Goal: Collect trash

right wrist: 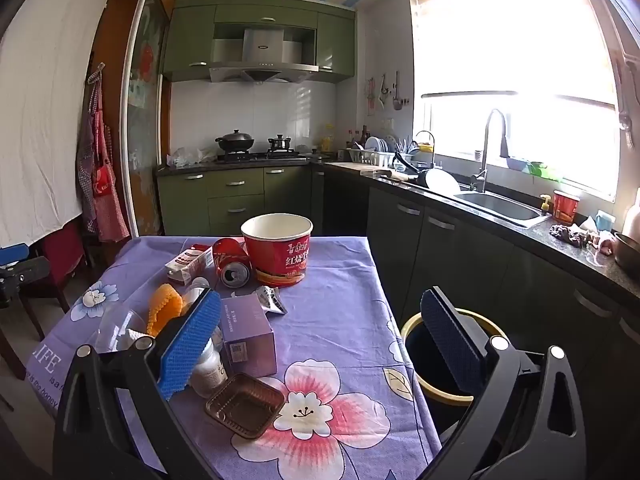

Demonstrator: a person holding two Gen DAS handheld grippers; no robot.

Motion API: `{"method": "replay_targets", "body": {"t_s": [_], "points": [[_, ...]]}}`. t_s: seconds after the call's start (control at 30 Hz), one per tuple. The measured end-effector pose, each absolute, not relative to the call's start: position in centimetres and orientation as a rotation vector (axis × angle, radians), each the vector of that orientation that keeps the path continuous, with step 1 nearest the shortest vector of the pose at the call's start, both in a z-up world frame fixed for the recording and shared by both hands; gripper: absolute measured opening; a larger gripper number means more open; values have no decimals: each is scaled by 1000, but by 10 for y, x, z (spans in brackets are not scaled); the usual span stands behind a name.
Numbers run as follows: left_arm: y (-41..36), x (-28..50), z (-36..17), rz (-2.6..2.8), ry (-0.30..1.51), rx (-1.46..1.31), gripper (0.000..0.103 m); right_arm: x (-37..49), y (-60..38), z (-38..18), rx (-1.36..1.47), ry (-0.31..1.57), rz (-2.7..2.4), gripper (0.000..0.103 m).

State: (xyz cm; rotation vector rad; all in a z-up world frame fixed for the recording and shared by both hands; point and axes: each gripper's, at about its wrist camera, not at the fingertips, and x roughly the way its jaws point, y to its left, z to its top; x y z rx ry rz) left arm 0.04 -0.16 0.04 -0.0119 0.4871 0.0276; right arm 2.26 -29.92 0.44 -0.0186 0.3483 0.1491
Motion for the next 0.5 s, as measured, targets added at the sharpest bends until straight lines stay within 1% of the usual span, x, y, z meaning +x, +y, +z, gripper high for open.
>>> {"method": "replay_targets", "body": {"t_s": [0.5], "points": [[-2,-3,7,35,464,12,97,24,-302,3,-11,350,152,99]]}}
